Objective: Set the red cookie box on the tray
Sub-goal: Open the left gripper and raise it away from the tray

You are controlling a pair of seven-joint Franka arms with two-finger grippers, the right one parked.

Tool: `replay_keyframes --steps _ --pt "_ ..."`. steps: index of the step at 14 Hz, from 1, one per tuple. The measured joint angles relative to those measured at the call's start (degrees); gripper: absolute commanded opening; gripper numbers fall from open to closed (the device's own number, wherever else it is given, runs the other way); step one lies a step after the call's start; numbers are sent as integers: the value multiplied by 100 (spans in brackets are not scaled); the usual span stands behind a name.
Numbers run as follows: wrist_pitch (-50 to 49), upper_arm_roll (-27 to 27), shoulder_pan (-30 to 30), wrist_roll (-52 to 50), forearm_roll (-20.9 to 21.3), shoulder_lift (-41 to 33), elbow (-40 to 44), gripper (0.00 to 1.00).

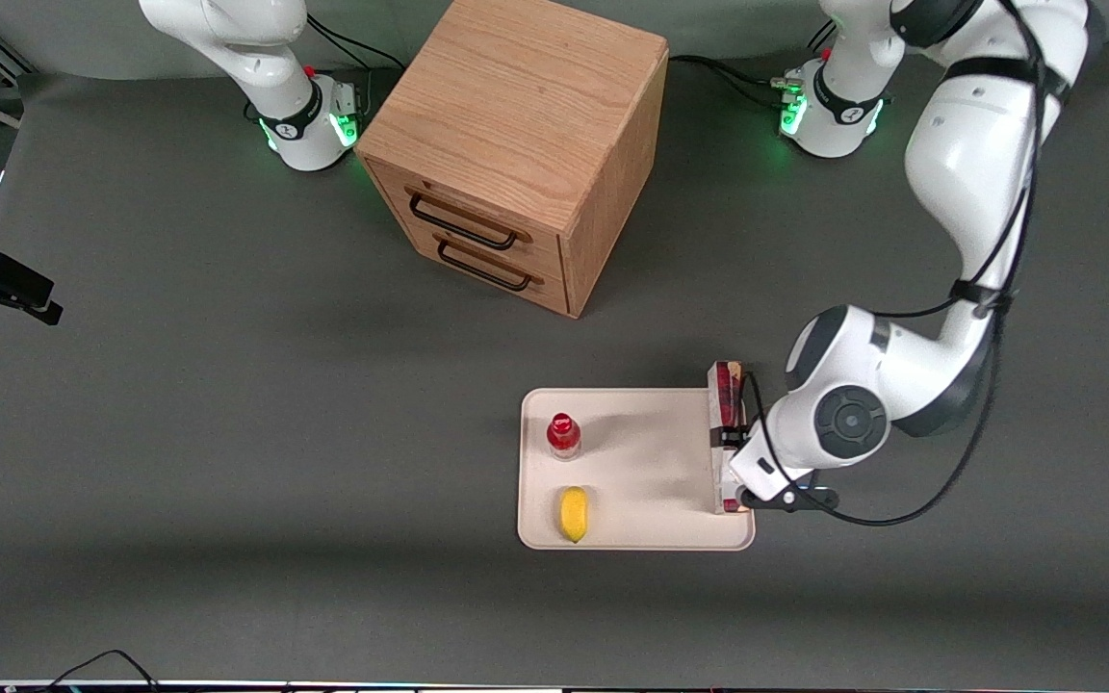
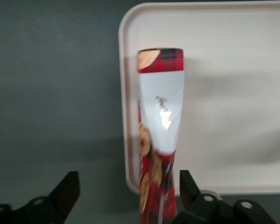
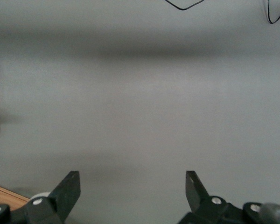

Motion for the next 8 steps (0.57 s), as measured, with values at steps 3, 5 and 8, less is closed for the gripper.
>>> replay_keyframes --steps 3,5,8 --pt "-1203 23 123 28 -196 -948 47 100" --pt "-1804 211 164 365 -348 -1519 44 100" --pt "-2614 869 168 1226 -781 -2340 15 100"
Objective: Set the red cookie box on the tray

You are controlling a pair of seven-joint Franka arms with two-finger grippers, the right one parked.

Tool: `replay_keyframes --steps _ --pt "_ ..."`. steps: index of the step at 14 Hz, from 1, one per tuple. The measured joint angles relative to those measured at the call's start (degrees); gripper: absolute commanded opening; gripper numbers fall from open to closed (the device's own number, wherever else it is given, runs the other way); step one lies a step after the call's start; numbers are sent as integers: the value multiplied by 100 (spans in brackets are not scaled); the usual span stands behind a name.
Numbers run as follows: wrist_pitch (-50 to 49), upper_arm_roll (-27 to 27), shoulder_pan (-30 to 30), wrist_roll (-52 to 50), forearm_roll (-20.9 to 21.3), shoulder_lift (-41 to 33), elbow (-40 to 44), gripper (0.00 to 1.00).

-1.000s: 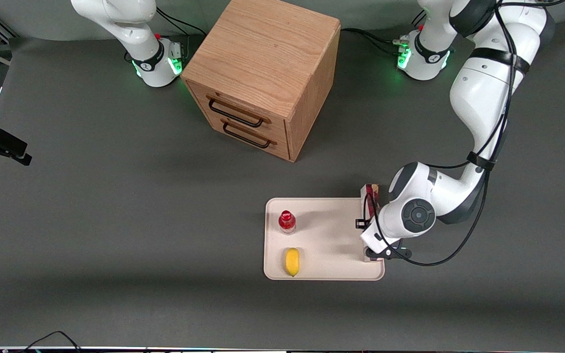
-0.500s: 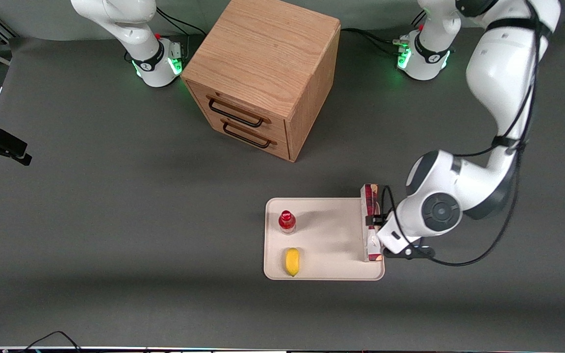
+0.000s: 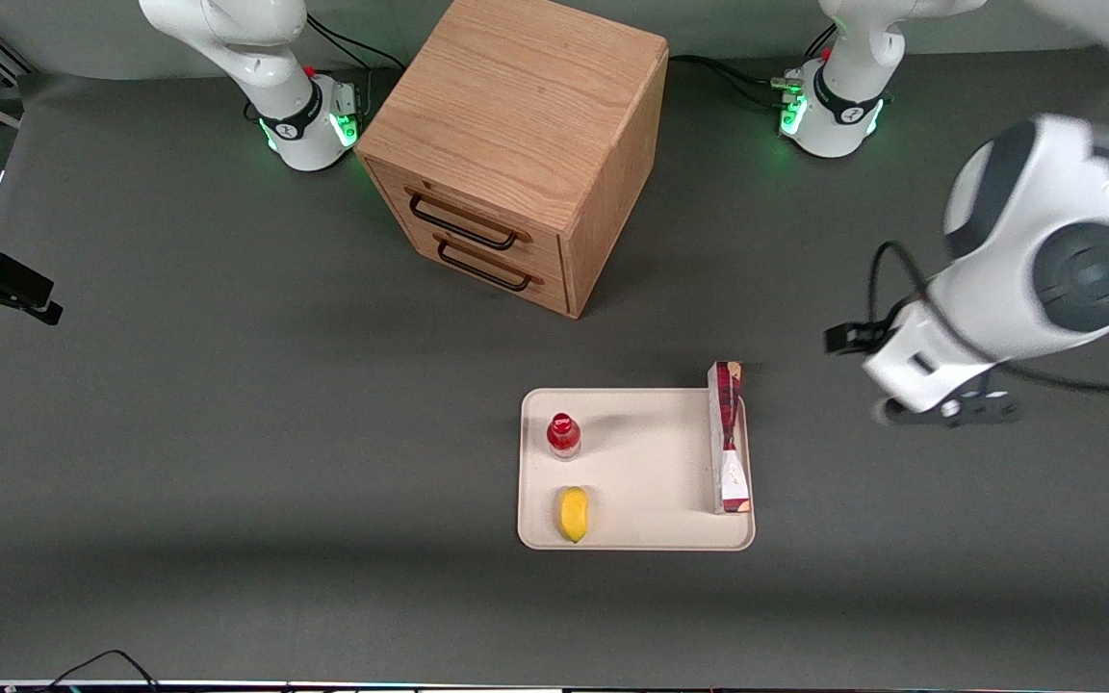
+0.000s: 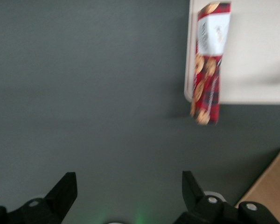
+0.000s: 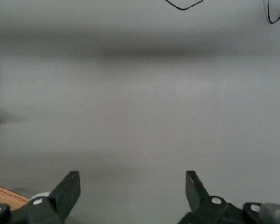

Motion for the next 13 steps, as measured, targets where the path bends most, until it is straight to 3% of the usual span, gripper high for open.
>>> replay_keyframes --steps 3,7,9,13 --pt "-405 407 3 500 -138 -1044 -517 100" --pt "-289 894 -196 985 -380 -2714 -2222 100" --pt "-283 1142 -243 1188 -447 -3001 -2573 100" --pt "-404 1434 -273 1279 -479 -2894 -2408 100"
